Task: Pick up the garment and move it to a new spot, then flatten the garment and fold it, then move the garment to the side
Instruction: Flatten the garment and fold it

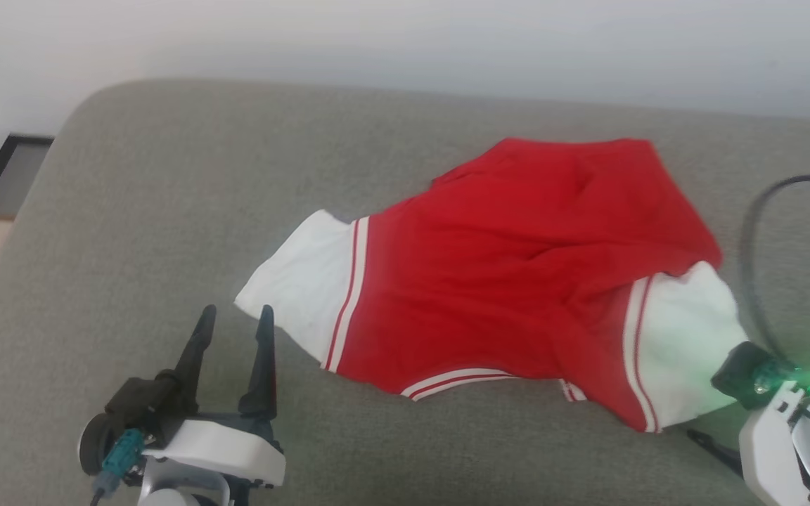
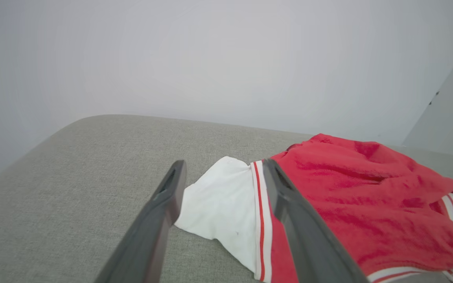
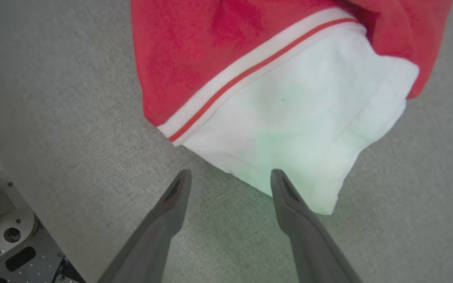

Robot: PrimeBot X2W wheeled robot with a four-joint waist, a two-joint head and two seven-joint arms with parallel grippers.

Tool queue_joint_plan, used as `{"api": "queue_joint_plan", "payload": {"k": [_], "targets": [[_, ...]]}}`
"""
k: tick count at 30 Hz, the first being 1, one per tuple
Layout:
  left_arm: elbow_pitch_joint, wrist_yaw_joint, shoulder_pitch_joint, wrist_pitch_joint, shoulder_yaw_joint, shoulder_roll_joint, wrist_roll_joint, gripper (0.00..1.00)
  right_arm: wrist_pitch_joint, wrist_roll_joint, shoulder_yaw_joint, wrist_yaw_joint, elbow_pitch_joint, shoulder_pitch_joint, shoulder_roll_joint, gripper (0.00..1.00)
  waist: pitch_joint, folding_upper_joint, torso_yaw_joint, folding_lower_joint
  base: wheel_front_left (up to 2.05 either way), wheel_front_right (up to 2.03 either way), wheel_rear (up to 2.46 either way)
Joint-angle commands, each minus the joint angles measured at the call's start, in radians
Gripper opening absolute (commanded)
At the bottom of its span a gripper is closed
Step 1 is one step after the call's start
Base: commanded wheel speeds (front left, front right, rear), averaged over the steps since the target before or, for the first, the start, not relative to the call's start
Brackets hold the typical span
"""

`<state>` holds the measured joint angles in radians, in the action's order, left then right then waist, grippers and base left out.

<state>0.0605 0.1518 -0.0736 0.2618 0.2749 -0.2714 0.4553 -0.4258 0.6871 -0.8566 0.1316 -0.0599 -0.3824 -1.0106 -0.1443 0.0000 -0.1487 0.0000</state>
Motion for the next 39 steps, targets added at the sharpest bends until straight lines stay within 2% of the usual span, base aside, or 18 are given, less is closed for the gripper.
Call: {"api": "queue_joint_plan", "payload": {"k": [1, 7, 11, 12, 13, 14, 15, 19, 21, 24, 25, 26, 29, 31, 36, 39], "targets": [[-0.006, -0.013, 0.007, 0.004, -0.015, 0.015, -0.017, 1.00, -0.012, -0.006, -0.036, -0.002, 0.002, -0.034, -0.009, 1.00, -0.033, 0.0000, -0.028, 0.0000, 0.00, 0.00, 0.00], [-0.007, -0.070, -0.002, 0.004, -0.084, 0.085, -0.063, 1.00, 0.003, 0.032, -0.178, -0.002, 0.077, -0.149, 0.000, 1.00, -0.083, 0.0000, -0.054, 0.0000, 0.00, 0.00, 0.00], [-0.006, -0.096, -0.001, 0.004, -0.118, 0.110, -0.084, 1.00, 0.012, 0.045, -0.244, -0.002, 0.120, -0.180, 0.008, 1.00, -0.097, 0.0000, -0.057, 0.0000, 0.00, 0.00, 0.00], [-0.005, -0.104, 0.000, 0.004, -0.128, 0.116, -0.093, 1.00, 0.019, 0.048, -0.263, -0.002, 0.132, -0.189, 0.011, 0.88, -0.099, 0.0000, -0.057, 0.0000, 0.00, 0.00, 0.00], [-0.005, -0.113, 0.001, 0.004, -0.138, 0.122, -0.101, 1.00, 0.029, 0.051, -0.278, -0.002, 0.141, -0.202, 0.015, 0.48, -0.101, 0.0000, -0.056, 0.0000, 0.00, 0.00, 0.00], [-0.003, -0.121, 0.003, 0.004, -0.150, 0.127, -0.108, 1.00, 0.038, 0.051, -0.292, -0.002, 0.151, -0.212, 0.018, 0.13, -0.103, 0.0000, -0.054, 0.0000, 0.00, 0.00, 0.00], [0.001, -0.130, 0.003, 0.004, -0.158, 0.131, -0.115, 1.00, 0.047, 0.054, -0.308, -0.002, 0.161, -0.222, 0.021, 0.00, -0.103, 0.0000, -0.052, 0.0000, 0.00, 0.00, 0.00], [0.025, -0.185, -0.018, 0.004, -0.167, 0.124, -0.142, 1.00, 0.091, 0.065, -0.343, -0.002, 0.195, -0.259, 0.028, 0.00, -0.100, 0.0000, -0.037, 0.0000, 0.00, 0.00, 0.00], [0.057, -0.220, -0.046, 0.001, -0.143, 0.094, -0.157, 1.00, 0.108, 0.071, -0.356, -0.002, 0.204, -0.272, 0.030, 0.00, -0.100, 0.0000, -0.031, 0.0000, 0.00, 0.00, 0.00], [0.115, -0.261, -0.130, -0.087, -0.082, 0.029, -0.163, 1.00, 0.123, 0.079, -0.374, -0.002, 0.214, -0.287, 0.033, 0.00, -0.101, 0.0000, -0.027, 0.0000, 0.00, 0.00, 0.00], [0.141, -0.270, -0.160, -0.147, -0.055, 0.006, -0.151, 1.00, 0.127, 0.082, -0.378, -0.002, 0.217, -0.291, 0.038, 0.00, -0.102, 0.0000, -0.024, 0.0000, 0.00, 0.00, 0.00], [0.169, -0.280, -0.237, -0.254, -0.007, -0.034, -0.111, 1.00, 0.135, 0.084, -0.389, -0.002, 0.222, -0.302, 0.046, 0.00, -0.104, 0.0000, -0.019, 0.0000, 0.00, 0.00, 0.00], [0.196, -0.280, -0.339, -0.462, 0.116, -0.095, 0.048, 1.00, 0.146, 0.089, -0.400, -0.002, 0.231, -0.307, 0.066, 0.00, -0.109, 0.0000, -0.010, 0.0000, 0.00, 0.00, 0.00], [0.217, -0.280, -0.401, -0.607, 0.186, -0.165, 0.137, 1.00, 0.148, 0.089, -0.407, -0.002, 0.232, -0.314, 0.078, 0.00, -0.115, 0.0000, -0.003, 0.0000, 0.00, 0.00, 0.00], [0.295, -0.282, -0.504, -0.887, 0.252, -0.218, 0.340, 1.00, 0.151, 0.085, -0.421, -0.002, 0.233, -0.330, 0.098, 0.00, -0.133, 0.0000, 0.020, 0.0000, 0.00, 0.00, 0.00], [0.326, -0.282, -0.538, -0.970, 0.274, -0.234, 0.406, 1.00, 0.150, 0.089, -0.426, -0.002, 0.235, -0.338, 0.100, 0.00, -0.145, 0.0000, 0.034, 0.0000, 0.00, 0.00, 0.00]]}}
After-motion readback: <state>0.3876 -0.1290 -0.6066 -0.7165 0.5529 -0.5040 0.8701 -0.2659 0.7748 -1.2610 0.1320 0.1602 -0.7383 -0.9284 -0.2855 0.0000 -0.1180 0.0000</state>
